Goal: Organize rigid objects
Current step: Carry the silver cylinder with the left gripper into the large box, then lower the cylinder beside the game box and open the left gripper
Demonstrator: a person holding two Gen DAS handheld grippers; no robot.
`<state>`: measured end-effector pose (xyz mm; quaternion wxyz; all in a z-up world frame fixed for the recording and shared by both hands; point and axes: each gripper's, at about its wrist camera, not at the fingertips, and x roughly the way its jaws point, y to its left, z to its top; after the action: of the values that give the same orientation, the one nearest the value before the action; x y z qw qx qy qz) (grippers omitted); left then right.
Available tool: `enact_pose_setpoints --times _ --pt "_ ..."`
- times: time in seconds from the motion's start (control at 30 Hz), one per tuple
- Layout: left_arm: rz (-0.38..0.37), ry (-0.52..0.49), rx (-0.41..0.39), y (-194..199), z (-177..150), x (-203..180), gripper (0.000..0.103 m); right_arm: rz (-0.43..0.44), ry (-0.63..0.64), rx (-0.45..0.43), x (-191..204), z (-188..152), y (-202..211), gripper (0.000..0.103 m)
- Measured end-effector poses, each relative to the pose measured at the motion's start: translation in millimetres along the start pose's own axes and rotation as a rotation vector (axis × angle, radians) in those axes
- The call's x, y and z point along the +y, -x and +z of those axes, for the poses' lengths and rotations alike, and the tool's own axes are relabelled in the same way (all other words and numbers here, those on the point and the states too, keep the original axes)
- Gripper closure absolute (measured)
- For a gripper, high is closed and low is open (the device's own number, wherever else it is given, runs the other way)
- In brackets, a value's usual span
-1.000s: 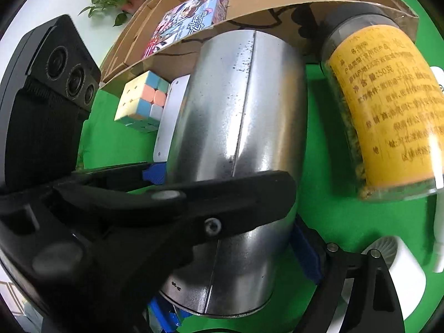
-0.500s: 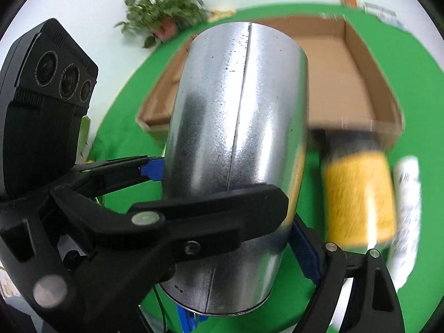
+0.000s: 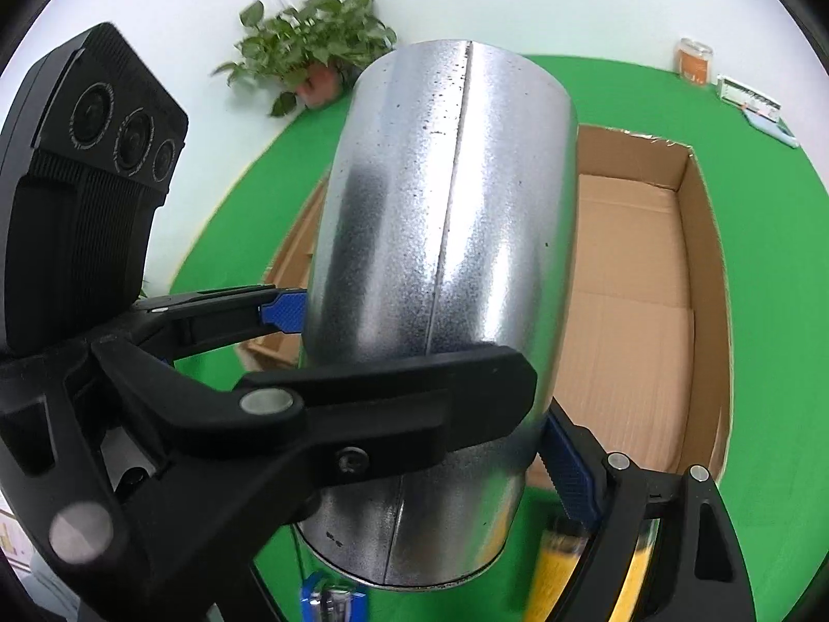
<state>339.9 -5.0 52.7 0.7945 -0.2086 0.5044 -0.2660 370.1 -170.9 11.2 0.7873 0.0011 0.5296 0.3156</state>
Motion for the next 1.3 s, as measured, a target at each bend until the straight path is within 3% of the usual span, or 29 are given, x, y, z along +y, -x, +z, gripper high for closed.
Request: enact_pose_setpoints --times 0.27,0.5,0.7,0.83,0.9,0.93,1.13,1.3 --pt "-0.020 0.108 0.116 -60.7 3.7 49.1 0.017 0.024 -0.088 0.131 -36.6 -3.8 -57.3 0.018" --pt "0.040 0.166 0.194 -93.4 -7.7 75.7 0.017 0.049 -0.167 0.233 -52.8 -9.1 -105.6 0.019" --pt "0.052 0.164 0.201 -95.9 -4.5 69.2 0.017 0.060 -0.173 0.253 -62.8 -3.9 -104.0 0.018" --pt "0.072 0.162 0.202 -97.3 -3.4 67.6 0.017 0.083 -0.138 0.212 -59.2 -6.2 -80.6 0.018" --pt "0.080 0.168 0.210 -99.3 0.3 69.1 0.017 0.048 -0.136 0.213 -60.3 -6.0 -84.2 0.028" --pt "0.083 0.170 0.214 -100.9 2.8 68.1 0.017 0.056 -0.141 0.205 -60.3 -9.4 -84.7 0.026" --pt "0.118 0.135 0.218 -100.6 7.0 52.7 0.017 0.104 -0.171 0.191 -65.8 -17.6 -83.3 0.026" --pt "0.175 0.043 0.163 -82.3 9.8 36.7 0.017 0.103 -0.153 0.195 -63.2 -22.5 -85.8 0.026"
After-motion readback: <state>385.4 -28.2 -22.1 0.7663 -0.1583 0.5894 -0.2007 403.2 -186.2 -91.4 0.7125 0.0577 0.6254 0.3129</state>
